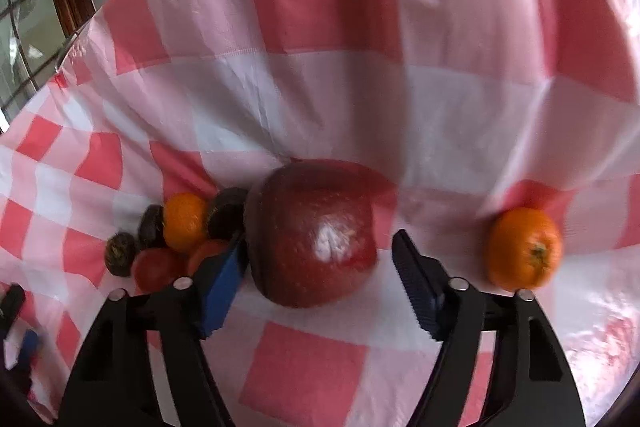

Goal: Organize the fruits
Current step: 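Grasp a dark red apple with the right tool while the left tool grasps a mangosteen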

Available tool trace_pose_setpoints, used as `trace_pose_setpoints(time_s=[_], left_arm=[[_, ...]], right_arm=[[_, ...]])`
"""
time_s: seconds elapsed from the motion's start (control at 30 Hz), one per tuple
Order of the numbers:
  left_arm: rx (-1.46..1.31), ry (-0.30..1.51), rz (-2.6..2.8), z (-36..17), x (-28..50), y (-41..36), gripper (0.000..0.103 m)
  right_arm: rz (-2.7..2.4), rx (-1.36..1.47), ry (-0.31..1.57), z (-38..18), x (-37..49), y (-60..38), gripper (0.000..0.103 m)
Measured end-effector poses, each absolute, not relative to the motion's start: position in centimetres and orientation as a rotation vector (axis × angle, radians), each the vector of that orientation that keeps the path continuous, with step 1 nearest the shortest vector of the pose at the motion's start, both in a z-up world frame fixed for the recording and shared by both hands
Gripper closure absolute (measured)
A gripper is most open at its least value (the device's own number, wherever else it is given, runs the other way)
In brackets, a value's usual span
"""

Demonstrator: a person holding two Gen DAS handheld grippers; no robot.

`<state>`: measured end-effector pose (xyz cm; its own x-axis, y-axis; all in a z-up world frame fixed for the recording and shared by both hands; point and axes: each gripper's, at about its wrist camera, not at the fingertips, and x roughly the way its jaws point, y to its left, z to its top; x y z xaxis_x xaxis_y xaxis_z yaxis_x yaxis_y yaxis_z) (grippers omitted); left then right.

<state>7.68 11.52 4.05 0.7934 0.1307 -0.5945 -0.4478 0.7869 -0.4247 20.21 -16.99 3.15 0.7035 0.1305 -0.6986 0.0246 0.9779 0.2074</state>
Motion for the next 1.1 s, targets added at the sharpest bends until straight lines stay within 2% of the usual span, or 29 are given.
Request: trace_pose_setpoints(time_s=[0.13, 0.53, 0.57, 0.7, 0.9, 1.1], left_arm=[[-0.559, 0.577, 0.303, 4.3, 8.0, 10.9, 0.002], [-0.420, 0.621, 0.090, 4.9, 9.9, 7.1, 0.002], [-0.406, 0.617, 0.099, 4.9, 10.1, 7.1, 0.003], [-0.198, 0.646, 0.124, 5.2, 12.9, 5.4, 0.021], [0.032, 0.747, -0.014, 4.1, 16.2, 3.1, 0.021], [0.147, 0.818, -0.022, 3.0, 19.3, 3.0, 0.023]], right_arm=[[0.076, 0.264, 0.790, 3.0, 19.6, -17.8, 0.044], [0.032, 0.649, 0.613, 2.5, 3.0, -22.4, 0.044], [0.019, 0.632, 0.589, 2.7, 2.5, -22.2, 0.044], [0.009, 0.555, 0.539, 3.7, 2.0, -20.9, 0.044], [0.013, 0.578, 0.542, 3.8, 2.3, -21.3, 0.044], [0.016, 0.573, 0.543, 3.8, 2.5, -21.0, 0.044]])
